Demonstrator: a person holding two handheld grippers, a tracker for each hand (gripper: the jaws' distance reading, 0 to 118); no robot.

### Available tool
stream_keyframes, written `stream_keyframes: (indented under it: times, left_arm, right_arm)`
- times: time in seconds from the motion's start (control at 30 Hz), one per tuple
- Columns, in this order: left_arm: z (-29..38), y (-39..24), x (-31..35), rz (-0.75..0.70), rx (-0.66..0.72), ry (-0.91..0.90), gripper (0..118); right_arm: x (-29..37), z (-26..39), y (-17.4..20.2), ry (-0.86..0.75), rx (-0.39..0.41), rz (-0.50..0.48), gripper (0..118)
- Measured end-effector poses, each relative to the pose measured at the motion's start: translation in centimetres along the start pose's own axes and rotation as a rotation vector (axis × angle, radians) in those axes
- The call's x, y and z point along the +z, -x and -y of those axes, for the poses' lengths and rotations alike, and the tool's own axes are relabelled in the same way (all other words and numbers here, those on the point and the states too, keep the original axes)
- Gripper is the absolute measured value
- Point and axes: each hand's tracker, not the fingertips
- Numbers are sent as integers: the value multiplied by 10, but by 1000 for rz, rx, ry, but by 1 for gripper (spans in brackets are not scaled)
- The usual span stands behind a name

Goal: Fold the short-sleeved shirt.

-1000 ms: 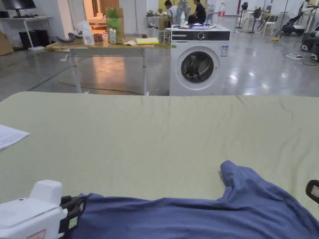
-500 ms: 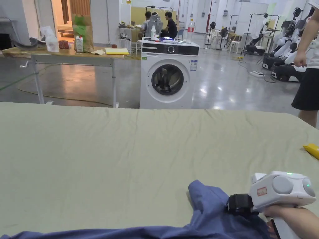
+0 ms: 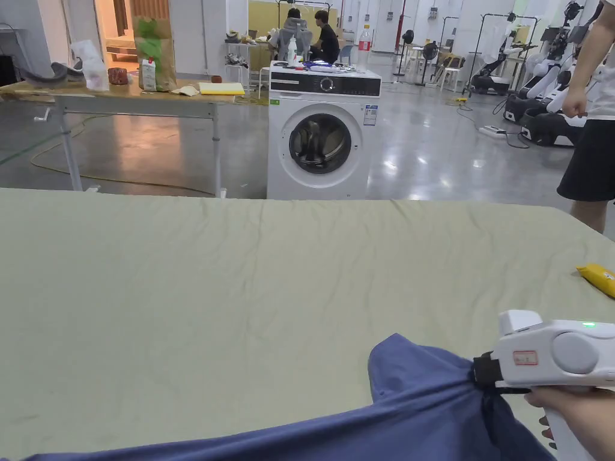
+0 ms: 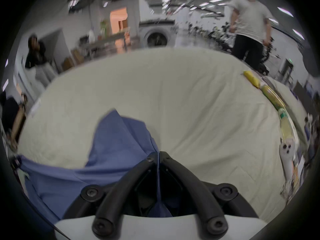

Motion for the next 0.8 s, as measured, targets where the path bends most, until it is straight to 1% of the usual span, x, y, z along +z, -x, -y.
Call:
stream_keyframes:
  times: [0.03,0.1,0.23,0.37,0.5,0.6,0.67,0.8]
  left_arm:
    - [-2,0,3,-2,3,-9,0]
    - [-7,1,10,-6,16,-32,0]
    - [-23,6,23,17,60,-71,0]
    - [-40,13,22,36,74,-85,0]
    - [-55,17,11,35,66,-84,0]
    - [-65,18,5,22,42,-99,0]
    - [-70,18,-1,17,27,-104,0]
    - [-78,17,-12,12,14,-112,0]
  right_arm:
    - [10,12,13,-23,-28,-5,0]
    - [42,16,12,-61,-59,-55,0]
    - [98,22,24,-131,-1,-67,0]
    - [123,15,26,-164,-9,-68,0]
    - [123,3,29,-189,-24,-58,0]
    - [117,-2,30,-204,-51,-54,0]
    - [115,-4,36,-218,-44,-39,0]
    - [107,-10,35,-236,-52,-24,0]
